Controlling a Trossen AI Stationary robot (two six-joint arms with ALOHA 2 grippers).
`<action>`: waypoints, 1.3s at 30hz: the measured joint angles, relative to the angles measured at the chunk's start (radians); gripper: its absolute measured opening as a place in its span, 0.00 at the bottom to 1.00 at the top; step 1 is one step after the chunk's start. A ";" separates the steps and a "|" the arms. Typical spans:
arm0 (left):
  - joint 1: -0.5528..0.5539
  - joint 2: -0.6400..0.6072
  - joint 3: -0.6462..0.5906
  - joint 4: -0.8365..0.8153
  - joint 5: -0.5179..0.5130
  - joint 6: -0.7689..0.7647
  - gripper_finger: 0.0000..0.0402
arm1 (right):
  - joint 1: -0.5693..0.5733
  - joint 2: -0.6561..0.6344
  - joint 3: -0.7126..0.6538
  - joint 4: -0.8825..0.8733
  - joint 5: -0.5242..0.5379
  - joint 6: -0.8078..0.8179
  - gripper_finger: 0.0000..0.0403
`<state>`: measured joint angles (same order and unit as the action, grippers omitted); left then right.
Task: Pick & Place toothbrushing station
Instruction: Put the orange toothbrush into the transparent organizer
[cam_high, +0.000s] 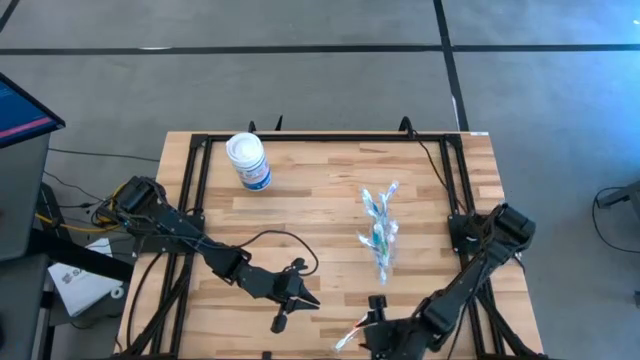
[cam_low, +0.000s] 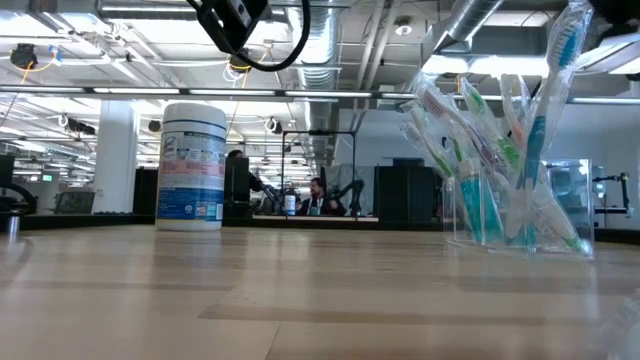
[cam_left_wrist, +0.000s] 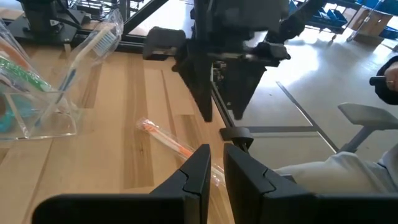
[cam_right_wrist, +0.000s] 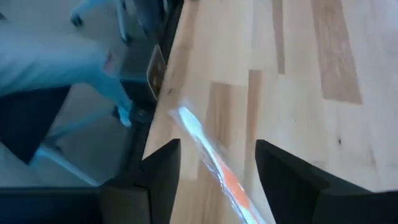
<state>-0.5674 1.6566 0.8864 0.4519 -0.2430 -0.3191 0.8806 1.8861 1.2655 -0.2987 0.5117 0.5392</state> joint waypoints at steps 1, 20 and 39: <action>0.000 0.000 0.000 0.000 0.000 0.000 0.10 | -0.006 0.015 0.025 -0.023 -0.018 -0.001 0.48; 0.000 0.000 -0.048 0.008 0.003 -0.002 0.10 | -0.111 0.099 0.117 -0.069 -0.315 -0.121 0.33; 0.000 0.000 -0.048 0.024 -0.001 -0.002 0.10 | -0.140 0.163 0.116 -0.016 -0.333 -0.154 0.34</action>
<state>-0.5671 1.6562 0.8383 0.4763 -0.2438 -0.3210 0.7410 2.0487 1.3819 -0.3147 0.1792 0.3850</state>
